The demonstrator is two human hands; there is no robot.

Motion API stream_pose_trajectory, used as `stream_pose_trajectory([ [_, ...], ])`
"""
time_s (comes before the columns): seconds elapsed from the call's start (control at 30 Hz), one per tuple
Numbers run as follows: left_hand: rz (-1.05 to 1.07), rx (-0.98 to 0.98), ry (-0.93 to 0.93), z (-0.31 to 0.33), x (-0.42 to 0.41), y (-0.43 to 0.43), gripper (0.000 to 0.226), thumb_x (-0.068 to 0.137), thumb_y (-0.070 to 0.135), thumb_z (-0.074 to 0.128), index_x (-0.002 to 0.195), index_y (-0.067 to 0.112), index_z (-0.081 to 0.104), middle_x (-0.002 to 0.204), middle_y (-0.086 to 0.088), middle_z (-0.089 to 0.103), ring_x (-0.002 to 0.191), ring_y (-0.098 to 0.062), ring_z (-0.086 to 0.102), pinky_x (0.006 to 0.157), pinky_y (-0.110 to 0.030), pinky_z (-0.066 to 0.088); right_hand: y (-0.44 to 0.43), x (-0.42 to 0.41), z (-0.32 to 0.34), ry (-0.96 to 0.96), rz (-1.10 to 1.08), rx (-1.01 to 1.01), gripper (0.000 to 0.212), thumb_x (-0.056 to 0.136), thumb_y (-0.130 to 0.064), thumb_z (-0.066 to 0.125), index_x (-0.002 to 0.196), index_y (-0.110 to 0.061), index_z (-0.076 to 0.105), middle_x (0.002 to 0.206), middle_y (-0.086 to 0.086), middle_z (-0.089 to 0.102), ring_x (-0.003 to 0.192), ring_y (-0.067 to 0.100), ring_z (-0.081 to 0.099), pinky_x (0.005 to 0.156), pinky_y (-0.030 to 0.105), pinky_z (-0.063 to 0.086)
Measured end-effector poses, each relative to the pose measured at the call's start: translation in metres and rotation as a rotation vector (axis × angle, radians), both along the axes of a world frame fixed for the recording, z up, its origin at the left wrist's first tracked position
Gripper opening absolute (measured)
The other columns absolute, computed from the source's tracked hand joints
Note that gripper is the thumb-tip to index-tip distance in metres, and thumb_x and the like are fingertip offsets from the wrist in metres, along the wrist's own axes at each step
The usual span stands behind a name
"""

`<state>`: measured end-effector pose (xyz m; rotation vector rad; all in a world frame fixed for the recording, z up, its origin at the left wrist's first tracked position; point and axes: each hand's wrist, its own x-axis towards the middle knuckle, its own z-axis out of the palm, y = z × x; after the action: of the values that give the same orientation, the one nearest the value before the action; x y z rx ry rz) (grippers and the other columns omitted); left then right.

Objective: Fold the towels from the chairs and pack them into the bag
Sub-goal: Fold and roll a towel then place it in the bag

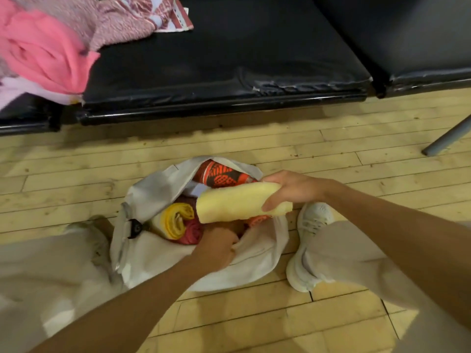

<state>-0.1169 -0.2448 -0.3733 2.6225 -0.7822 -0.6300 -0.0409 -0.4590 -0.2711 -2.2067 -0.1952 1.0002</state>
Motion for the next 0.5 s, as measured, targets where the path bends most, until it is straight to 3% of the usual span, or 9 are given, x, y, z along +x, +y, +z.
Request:
stream_pose_trajectory([
  [0.1, -0.176, -0.065, -0.037, 0.001, -0.025, 0.005, 0.018, 0.087, 0.014, 0.051, 0.077, 0.007, 0.064, 0.083, -0.012, 0.059, 0.082, -0.026, 0.053, 0.07, -0.038, 0.042, 0.028, 0.001, -0.013, 0.005, 0.074, -0.017, 0.037, 0.076, -0.023, 0.081, 0.109, -0.028, 0.066, 0.107, -0.01, 0.064, 0.098, 0.012, 0.062, 0.076, 0.028, 0.054],
  [0.13, -0.181, -0.099, -0.077, 0.003, -0.032, 0.003, 0.019, 0.087, 0.016, 0.049, 0.077, 0.011, 0.065, 0.082, -0.008, 0.058, 0.079, -0.023, 0.053, 0.069, -0.036, 0.045, 0.037, 0.001, -0.018, 0.008, 0.099, -0.018, 0.04, 0.075, -0.025, 0.082, 0.112, -0.029, 0.066, 0.108, -0.007, 0.065, 0.099, 0.013, 0.061, 0.076, 0.027, 0.054],
  [0.2, -0.179, -0.212, -0.126, 0.008, -0.039, 0.001, 0.022, 0.085, 0.019, 0.043, 0.072, 0.016, 0.061, 0.077, -0.002, 0.055, 0.071, -0.019, 0.054, 0.059, -0.033, 0.049, 0.053, -0.004, -0.03, 0.009, 0.13, -0.003, 0.045, 0.077, -0.029, 0.081, 0.118, -0.032, 0.062, 0.109, -0.012, 0.062, 0.098, 0.006, 0.058, 0.07, 0.011, 0.049],
  [0.27, -0.143, -0.307, -0.174, 0.013, -0.039, 0.002, 0.025, 0.085, 0.02, 0.042, 0.073, 0.016, 0.064, 0.078, 0.0, 0.055, 0.07, -0.018, 0.055, 0.055, -0.032, 0.049, 0.064, -0.008, -0.044, -0.041, 0.201, -0.056, 0.054, 0.084, -0.029, 0.075, 0.133, -0.023, 0.054, 0.123, -0.008, 0.058, 0.109, 0.008, 0.054, 0.08, 0.008, 0.039],
  [0.33, -0.146, -0.34, -0.141, 0.019, -0.035, 0.006, 0.027, 0.083, 0.021, 0.045, 0.079, 0.015, 0.071, 0.082, 0.0, 0.06, 0.074, -0.017, 0.058, 0.055, -0.028, 0.048, 0.071, -0.016, -0.062, -0.046, 0.349, -0.149, 0.047, 0.093, -0.019, 0.065, 0.136, -0.007, 0.049, 0.134, 0.01, 0.053, 0.124, 0.023, 0.049, 0.093, 0.015, 0.033],
  [0.4, -0.123, -0.333, -0.081, 0.021, -0.031, 0.009, 0.022, 0.083, 0.019, 0.051, 0.084, 0.013, 0.072, 0.087, 0.0, 0.061, 0.079, -0.017, 0.059, 0.061, -0.034, 0.051, 0.072, -0.026, -0.081, -0.047, 0.471, -0.238, 0.039, 0.097, -0.014, 0.055, 0.133, -0.001, 0.048, 0.136, 0.021, 0.05, 0.126, 0.036, 0.046, 0.108, 0.032, 0.035],
  [0.47, -0.101, -0.304, 0.014, 0.019, -0.027, 0.011, 0.021, 0.082, 0.021, 0.054, 0.087, 0.011, 0.071, 0.091, -0.001, 0.061, 0.084, -0.018, 0.059, 0.068, -0.04, 0.051, 0.068, -0.032, -0.086, -0.119, 0.557, -0.34, 0.042, 0.097, -0.017, 0.053, 0.135, -0.002, 0.047, 0.137, 0.02, 0.049, 0.125, 0.038, 0.047, 0.108, 0.048, 0.037],
  [0.5, -0.094, -0.31, 0.048, 0.02, -0.025, 0.01, 0.022, 0.083, 0.022, 0.055, 0.09, 0.011, 0.072, 0.093, 0.0, 0.062, 0.086, -0.017, 0.059, 0.072, -0.038, 0.051, 0.064, -0.034, -0.087, -0.167, 0.58, -0.35, 0.043, 0.096, -0.018, 0.054, 0.136, -0.004, 0.046, 0.137, 0.017, 0.05, 0.124, 0.035, 0.048, 0.108, 0.046, 0.038],
])
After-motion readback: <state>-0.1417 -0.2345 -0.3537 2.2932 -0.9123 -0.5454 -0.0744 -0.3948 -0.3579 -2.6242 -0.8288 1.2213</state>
